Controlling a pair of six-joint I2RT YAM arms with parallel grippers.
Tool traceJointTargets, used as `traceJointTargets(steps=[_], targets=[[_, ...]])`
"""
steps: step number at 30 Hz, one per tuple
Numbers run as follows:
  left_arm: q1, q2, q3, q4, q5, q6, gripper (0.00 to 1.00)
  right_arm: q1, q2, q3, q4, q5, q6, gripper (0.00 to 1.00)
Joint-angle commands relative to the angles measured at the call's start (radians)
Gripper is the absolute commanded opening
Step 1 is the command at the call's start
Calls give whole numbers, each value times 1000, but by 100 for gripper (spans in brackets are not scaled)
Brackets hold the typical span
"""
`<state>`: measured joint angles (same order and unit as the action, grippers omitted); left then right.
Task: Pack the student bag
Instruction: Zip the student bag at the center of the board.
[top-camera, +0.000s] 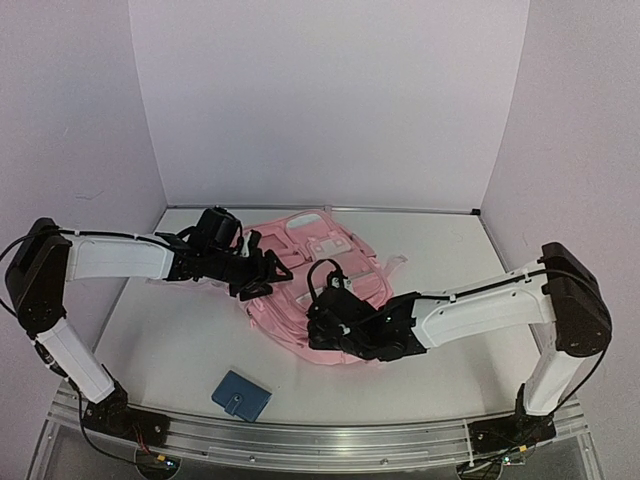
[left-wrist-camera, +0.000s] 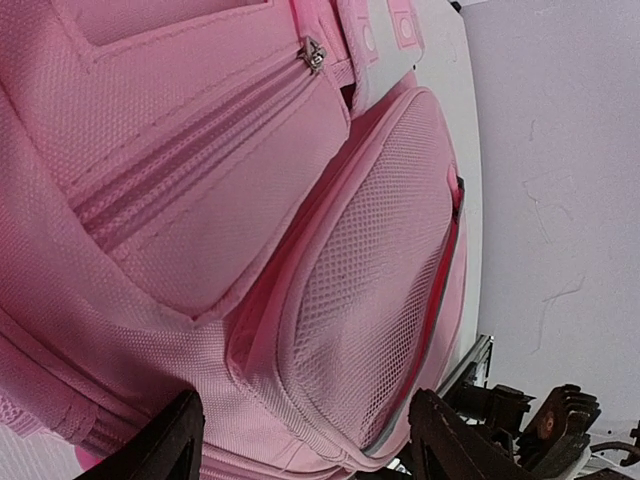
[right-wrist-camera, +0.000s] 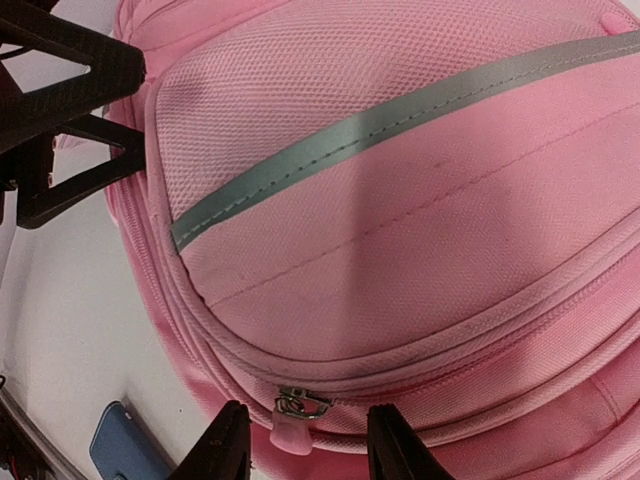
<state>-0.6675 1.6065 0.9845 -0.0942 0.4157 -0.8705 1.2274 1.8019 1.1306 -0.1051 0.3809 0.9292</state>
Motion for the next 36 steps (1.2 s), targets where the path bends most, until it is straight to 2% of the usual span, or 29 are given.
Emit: traceJointTargets(steps=[1, 5, 9, 11, 16, 26, 32, 36], targets=[[-11, 44, 50, 43, 13, -20, 68, 3, 39, 48, -60, 74, 57, 31], [-18, 84, 59, 45, 18, -21, 56, 3, 29, 44, -67, 69, 58, 14], [-20, 104, 54, 52, 1, -18, 29, 3, 0, 36, -69, 52, 43, 0], [-20, 103, 49, 45, -32, -10, 18, 3, -15, 31, -77, 36, 31, 0], [-19, 92, 30, 49, -86, 23, 2, -23, -69, -12, -92, -47, 4, 0], [-1, 75, 53, -81, -223, 196, 0, -191, -174, -133, -96, -225, -159, 0], [41, 5, 6, -58, -195, 355, 0, -309, -198, -149, -94, -276, -269, 0], [116, -42, -36, -62, -141, 432, 0, -386, -184, -147, -79, -310, -349, 0]])
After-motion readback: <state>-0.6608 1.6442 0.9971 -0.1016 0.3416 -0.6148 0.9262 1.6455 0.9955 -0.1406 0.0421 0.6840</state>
